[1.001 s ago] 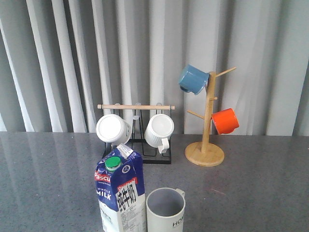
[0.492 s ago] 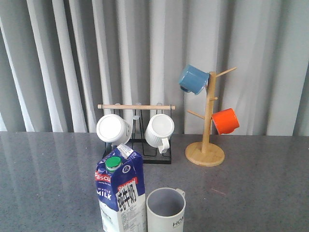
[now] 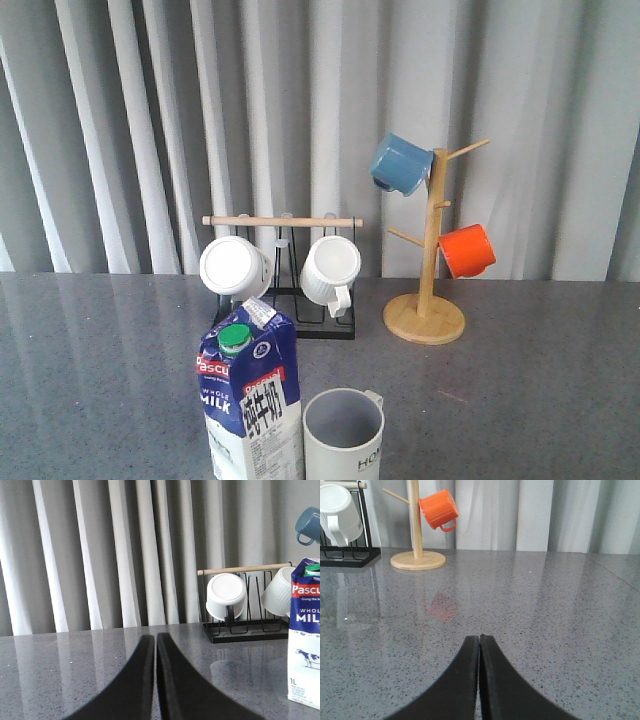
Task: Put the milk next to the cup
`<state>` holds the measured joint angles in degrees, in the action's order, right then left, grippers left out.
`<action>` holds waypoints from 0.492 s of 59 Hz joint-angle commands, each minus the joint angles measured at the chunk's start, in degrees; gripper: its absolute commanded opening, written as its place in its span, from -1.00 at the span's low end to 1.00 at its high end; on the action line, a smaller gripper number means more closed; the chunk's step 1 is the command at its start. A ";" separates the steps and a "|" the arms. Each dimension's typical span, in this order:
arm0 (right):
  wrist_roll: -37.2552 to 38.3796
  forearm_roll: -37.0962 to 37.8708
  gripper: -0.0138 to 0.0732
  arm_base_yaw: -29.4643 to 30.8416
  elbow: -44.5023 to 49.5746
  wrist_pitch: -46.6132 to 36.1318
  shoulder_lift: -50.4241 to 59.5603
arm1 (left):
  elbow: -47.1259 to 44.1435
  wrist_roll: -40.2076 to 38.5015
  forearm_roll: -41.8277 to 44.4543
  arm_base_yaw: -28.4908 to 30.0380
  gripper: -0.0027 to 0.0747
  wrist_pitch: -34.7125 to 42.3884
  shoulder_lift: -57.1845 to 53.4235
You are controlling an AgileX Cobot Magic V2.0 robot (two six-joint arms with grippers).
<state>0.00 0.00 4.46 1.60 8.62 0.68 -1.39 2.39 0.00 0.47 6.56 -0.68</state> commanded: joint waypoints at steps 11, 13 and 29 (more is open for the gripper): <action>-4.16 0.40 -0.69 0.29 0.60 -4.87 0.76 | 1.63 -0.25 -0.45 0.11 -0.95 4.22 -0.70; -4.16 0.40 -0.69 0.29 0.60 -4.87 0.76 | 1.63 -0.25 -0.45 0.11 -0.95 4.22 -0.70; -4.16 0.40 -0.69 0.29 0.55 -4.87 0.76 | 1.63 -0.25 -0.45 0.11 -0.95 4.22 -0.70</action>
<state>-3.54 0.00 4.46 1.60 8.33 0.68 -1.39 2.39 0.00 0.47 6.56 -0.68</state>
